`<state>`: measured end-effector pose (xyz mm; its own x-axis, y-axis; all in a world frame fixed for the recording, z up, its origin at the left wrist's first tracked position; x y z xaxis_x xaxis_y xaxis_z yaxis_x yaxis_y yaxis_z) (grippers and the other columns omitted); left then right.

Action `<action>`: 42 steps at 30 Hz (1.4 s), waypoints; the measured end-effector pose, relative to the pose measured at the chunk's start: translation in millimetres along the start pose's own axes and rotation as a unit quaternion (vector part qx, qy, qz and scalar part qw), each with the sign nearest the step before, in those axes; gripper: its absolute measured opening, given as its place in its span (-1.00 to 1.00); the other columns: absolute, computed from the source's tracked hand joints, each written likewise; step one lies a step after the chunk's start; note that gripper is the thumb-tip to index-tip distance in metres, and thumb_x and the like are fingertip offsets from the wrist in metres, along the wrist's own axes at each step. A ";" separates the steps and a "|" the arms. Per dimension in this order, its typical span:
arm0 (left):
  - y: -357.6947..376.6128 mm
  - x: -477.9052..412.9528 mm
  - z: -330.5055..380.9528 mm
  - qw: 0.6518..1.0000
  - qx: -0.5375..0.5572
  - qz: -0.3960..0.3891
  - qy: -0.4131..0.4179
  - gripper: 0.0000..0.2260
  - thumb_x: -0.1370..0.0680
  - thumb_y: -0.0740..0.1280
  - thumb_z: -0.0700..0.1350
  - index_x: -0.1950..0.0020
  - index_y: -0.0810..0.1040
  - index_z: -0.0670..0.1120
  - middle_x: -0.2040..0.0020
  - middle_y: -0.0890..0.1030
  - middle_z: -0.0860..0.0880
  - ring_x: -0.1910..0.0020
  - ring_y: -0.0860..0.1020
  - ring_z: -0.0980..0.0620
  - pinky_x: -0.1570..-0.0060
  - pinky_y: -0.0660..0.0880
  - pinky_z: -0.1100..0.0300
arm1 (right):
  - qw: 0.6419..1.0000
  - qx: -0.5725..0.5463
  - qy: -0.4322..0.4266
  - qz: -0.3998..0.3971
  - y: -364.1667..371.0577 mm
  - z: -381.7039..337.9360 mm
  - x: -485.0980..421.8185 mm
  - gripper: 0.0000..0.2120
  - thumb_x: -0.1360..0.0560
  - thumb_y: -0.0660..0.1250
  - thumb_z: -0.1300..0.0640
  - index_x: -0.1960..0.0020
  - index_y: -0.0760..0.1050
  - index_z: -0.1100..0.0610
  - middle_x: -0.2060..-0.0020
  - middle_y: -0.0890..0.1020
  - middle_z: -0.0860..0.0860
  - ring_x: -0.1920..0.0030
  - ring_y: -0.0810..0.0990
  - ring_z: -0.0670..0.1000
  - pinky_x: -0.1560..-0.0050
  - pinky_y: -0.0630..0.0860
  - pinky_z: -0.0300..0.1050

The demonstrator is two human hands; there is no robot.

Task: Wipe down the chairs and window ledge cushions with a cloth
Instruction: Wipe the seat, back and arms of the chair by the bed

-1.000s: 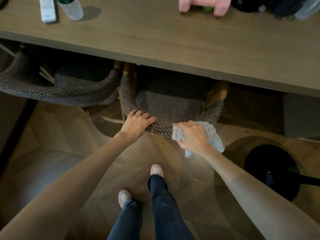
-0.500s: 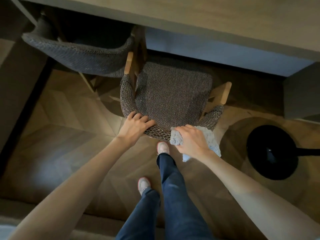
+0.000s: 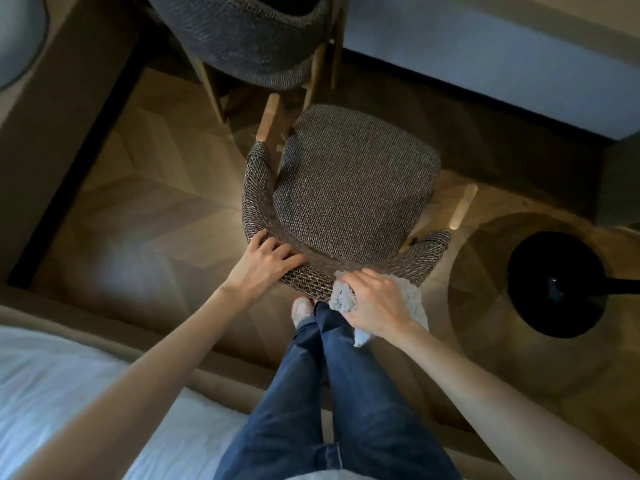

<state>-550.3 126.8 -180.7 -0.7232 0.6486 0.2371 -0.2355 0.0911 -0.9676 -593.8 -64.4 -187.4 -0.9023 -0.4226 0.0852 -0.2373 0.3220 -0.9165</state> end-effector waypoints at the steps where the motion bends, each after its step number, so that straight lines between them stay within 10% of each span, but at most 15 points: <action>1: 2.0 1.7 0.1 1.000 0.001 0.002 -0.001 -0.48 -0.26 0.58 -0.17 -0.21 0.59 -0.02 0.02 0.65 -0.09 0.04 0.61 -0.16 -0.19 0.46 -0.18 | 1.000 0.001 0.003 0.001 0.6 -0.6 1.8 -0.44 -0.09 0.61 0.12 -0.06 0.63 0.22 0.13 0.70 0.04 0.12 0.67 0.04 0.23 0.59 -0.15; 8: 12.0 -0.9 -0.5 0.991 0.047 -0.097 -0.076 -0.52 -0.57 0.26 -0.08 -0.47 0.23 0.10 -0.36 0.39 -0.01 -0.40 0.28 -0.07 -0.48 -0.08 -0.12 | 0.992 -0.008 -0.003 -0.126 -5.0 10.6 -3.3 -0.39 -0.38 0.40 -0.23 -0.33 0.47 0.05 -0.18 0.61 -0.05 -0.17 0.53 -0.01 -0.08 0.49 -0.07; 12: 6.1 -4.9 9.6 0.975 0.115 -0.153 -0.111 -0.43 -0.53 0.21 0.24 -0.50 0.19 0.10 -0.43 0.32 0.00 -0.49 0.13 -0.06 -0.43 -0.16 -0.23 | 0.968 -0.174 0.094 -0.153 -21.8 33.9 -7.2 -0.43 -0.41 0.18 -0.42 0.02 0.64 0.05 0.33 0.62 -0.02 0.37 0.46 -0.12 0.35 0.36 -0.14; 14: -5.1 -8.9 18.4 0.957 0.218 -0.125 -0.142 -0.39 -0.51 0.09 0.32 -0.50 0.22 0.08 -0.41 0.36 -0.02 -0.46 0.22 -0.08 -0.44 -0.08 -0.22 | 0.945 -0.262 0.153 -0.118 -31.8 46.5 -9.3 -0.49 -0.39 0.17 -0.43 0.23 0.57 -0.01 0.51 0.46 -0.04 0.50 0.37 -0.07 0.44 0.26 -0.07; 18: -29.5 -27.1 34.7 0.899 0.402 -0.001 -0.176 -0.49 -0.59 0.19 0.13 -0.50 0.24 -0.01 -0.34 0.43 -0.08 -0.29 0.43 -0.06 -0.30 0.35 0.06 | 0.910 -0.352 0.215 -0.045 -53.5 64.9 -14.3 -0.76 -0.46 0.20 -0.34 0.13 0.56 -0.26 0.20 0.68 -0.02 0.20 0.64 -0.05 0.21 0.51 -0.10; 24: -52.5 -78.1 66.2 0.806 0.565 0.017 -0.175 -0.47 -0.52 0.30 0.13 -0.47 0.28 0.07 -0.28 0.49 0.07 -0.24 0.45 0.16 -0.15 0.39 0.28 | 0.861 -0.460 0.216 -0.010 -92.7 97.5 -28.0 -0.76 -0.61 0.13 -0.12 0.00 0.57 -0.13 0.07 0.67 -0.18 -0.02 0.61 -0.20 0.01 0.49 -0.36; 31: -70.8 -161.4 134.0 0.761 0.593 0.132 -0.227 -0.74 -0.52 0.39 -0.11 -0.19 0.50 -0.01 0.07 0.61 0.13 0.10 0.58 0.30 0.11 0.47 0.40 | 0.878 -0.453 0.125 -0.091 -136.6 162.4 -31.9 -0.71 -0.60 0.01 -0.17 -0.17 0.46 -0.32 -0.24 0.50 0.02 -0.32 0.43 -0.02 -0.36 0.38 0.11; 42: -111.3 -284.2 210.1 0.707 0.578 0.224 -0.341 -0.84 -0.53 0.36 -0.17 -0.08 0.54 0.01 0.07 0.64 0.02 0.14 0.59 -0.01 0.07 0.52 0.10 | 0.890 -0.431 0.075 -0.129 -215.0 290.2 -38.5 -0.74 -0.65 0.06 -0.03 -0.27 0.43 -0.17 -0.25 0.51 0.03 -0.27 0.49 -0.04 -0.32 0.43 0.11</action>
<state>-455.0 -226.4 -122.1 -0.9454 -0.1346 0.2968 0.0290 -0.9419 -0.3347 -403.6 -363.3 -107.0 -0.8006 -0.4796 0.3592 -0.5729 0.7884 -0.2241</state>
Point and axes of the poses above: each hand's wrist, its own x-axis away from the middle knuckle, its own y-axis out of the palm, z = x × y, the point moved 4 cm from there along -x, towards the middle knuckle
